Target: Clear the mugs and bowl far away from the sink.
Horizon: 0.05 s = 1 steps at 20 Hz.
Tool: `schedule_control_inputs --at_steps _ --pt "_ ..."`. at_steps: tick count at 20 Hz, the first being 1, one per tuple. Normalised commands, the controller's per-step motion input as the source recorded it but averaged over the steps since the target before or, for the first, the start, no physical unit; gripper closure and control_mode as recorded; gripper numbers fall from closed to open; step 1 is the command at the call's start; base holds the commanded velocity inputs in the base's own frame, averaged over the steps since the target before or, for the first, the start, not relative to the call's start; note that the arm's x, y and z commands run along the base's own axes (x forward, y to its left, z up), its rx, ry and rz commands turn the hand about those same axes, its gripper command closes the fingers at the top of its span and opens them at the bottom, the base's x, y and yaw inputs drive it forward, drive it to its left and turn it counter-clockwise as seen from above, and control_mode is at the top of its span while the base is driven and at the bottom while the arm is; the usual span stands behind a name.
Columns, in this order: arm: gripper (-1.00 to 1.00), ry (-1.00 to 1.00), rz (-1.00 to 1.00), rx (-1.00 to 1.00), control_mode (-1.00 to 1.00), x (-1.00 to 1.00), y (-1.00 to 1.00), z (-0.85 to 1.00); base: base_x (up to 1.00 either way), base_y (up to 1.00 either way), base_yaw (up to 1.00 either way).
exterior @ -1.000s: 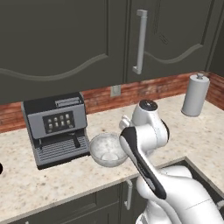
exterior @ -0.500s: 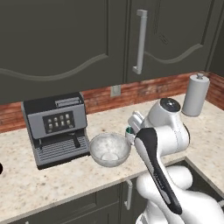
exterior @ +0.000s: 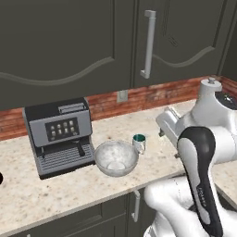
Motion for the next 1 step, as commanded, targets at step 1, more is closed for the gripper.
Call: schedule_control_inputs --at_steps 1 --pt "-1.0 0.0 0.0 0.11 -1.0 -0.88 -0.35 0.62 0.0 0.0 0.0"
